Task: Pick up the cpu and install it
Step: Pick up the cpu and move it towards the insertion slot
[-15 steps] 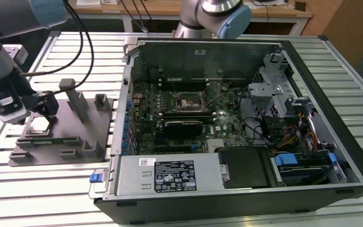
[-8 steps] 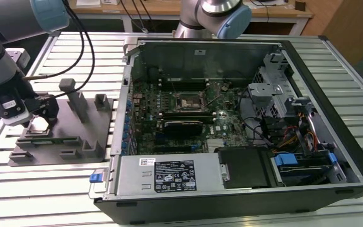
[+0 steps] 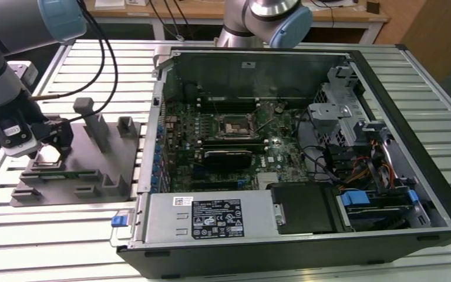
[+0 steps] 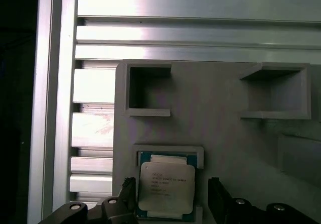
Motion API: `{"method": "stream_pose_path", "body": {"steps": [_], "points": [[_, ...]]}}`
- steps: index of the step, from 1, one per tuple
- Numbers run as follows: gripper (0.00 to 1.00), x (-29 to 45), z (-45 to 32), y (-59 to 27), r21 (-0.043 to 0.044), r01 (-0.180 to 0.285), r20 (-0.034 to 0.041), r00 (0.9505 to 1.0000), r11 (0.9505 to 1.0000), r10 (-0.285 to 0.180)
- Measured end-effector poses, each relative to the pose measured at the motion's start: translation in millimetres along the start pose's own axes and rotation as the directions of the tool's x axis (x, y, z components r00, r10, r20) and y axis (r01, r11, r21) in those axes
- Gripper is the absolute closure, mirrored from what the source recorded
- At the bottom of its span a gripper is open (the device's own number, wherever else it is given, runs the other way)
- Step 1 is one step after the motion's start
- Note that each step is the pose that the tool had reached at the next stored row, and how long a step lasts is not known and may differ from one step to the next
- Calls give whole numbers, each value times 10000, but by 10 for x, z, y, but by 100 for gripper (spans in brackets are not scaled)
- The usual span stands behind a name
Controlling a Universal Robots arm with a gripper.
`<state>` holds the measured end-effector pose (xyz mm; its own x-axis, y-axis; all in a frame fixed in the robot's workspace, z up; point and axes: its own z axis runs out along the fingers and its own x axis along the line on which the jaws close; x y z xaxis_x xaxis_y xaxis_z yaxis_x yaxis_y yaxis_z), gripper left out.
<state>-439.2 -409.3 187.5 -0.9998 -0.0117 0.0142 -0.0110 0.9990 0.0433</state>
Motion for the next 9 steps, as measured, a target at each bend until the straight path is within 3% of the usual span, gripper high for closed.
{"method": "stream_pose_path", "body": {"steps": [5,6,9], "points": [[40,4,9,6,2,-14,-4,10000,10000,14],[46,4,11,6,2,-14,-2,10000,10000,14],[46,3,14,7,0,-15,1,10000,10000,15]]}}
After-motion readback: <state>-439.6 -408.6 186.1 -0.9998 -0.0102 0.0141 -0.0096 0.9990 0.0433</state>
